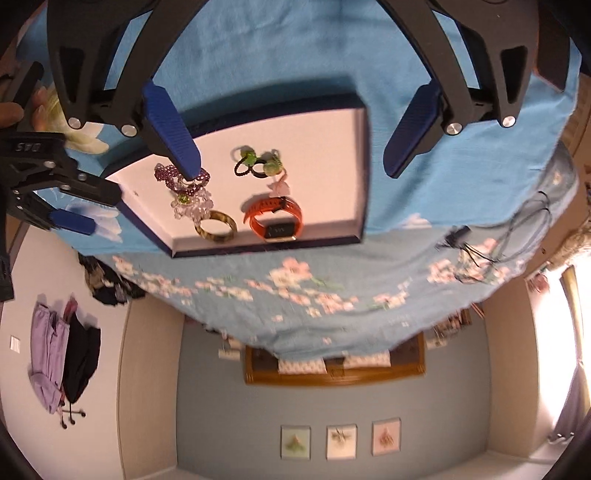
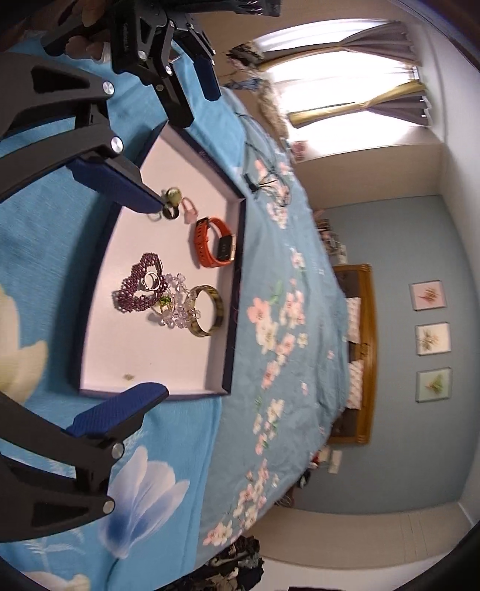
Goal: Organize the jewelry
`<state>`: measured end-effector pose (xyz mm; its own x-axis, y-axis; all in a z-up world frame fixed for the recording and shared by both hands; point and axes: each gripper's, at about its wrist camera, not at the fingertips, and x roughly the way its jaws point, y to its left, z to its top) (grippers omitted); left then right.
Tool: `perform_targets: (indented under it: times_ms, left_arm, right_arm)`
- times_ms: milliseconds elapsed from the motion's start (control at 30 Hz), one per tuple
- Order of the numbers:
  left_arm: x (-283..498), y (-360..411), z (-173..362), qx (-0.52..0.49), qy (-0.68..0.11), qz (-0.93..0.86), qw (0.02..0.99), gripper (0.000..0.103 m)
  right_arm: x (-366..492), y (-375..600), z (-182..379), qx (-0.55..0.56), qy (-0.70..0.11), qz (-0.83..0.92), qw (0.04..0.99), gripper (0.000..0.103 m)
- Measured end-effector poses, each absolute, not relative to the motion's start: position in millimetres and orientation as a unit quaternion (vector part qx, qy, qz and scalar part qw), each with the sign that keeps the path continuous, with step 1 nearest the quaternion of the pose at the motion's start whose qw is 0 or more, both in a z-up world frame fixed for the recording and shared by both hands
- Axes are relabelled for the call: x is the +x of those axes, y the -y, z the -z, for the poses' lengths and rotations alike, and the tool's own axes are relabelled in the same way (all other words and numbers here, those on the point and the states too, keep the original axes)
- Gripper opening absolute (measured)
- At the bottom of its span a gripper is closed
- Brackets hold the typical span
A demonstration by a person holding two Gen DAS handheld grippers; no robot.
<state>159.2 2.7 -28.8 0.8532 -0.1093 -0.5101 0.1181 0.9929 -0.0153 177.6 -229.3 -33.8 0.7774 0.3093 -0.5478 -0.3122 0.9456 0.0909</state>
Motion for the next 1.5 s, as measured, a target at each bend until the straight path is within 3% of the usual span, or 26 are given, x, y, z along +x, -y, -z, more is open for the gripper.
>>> perform_targets:
  times_ms: [500,1500]
  left_arm:
    - [42.3,-9.6,8.0,0.008,-0.129,0.008,0.992,0.098]
    - [5.6,-3.9,3.1,-0.022,-0.095,0.003,0.995,0.098]
  right_arm:
    - [70.7,228.9,23.8,-0.044,-0.135,-0.077,0.987,0.096]
    - [54.8,228.4,22.1,-0.019,-0.104,-0.069,0.992,0.096]
